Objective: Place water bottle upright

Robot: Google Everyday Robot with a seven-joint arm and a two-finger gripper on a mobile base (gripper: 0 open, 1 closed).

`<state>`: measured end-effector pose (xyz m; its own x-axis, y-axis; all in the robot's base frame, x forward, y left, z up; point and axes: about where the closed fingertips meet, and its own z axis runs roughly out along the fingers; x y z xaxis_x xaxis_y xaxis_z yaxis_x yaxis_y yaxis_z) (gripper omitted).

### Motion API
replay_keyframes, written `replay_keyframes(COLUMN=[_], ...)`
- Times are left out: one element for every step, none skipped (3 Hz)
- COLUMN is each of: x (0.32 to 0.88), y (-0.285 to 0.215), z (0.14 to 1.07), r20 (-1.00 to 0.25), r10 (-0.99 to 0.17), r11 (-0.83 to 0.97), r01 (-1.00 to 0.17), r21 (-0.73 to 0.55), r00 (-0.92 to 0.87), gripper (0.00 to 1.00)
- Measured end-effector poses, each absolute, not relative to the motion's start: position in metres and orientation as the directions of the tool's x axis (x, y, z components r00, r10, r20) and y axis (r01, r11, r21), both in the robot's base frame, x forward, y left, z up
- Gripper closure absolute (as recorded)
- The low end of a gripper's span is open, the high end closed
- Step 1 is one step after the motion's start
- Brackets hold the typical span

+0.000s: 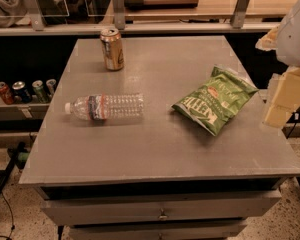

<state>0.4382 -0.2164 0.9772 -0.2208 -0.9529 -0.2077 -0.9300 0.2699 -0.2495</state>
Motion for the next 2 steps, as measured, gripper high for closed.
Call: replay_keyframes(x=[0.438, 0.447], y=[-0.216, -0.186], z=[0.977, 0.982], r20=[-0.208, -0.2], r10=[-0.953, -0.966], r11=[0.27, 0.215], r01=[-0.93, -0.94], r21=[-0.25, -0.264], r00=[-0.221, -0.165], gripper=[0.0, 0.0])
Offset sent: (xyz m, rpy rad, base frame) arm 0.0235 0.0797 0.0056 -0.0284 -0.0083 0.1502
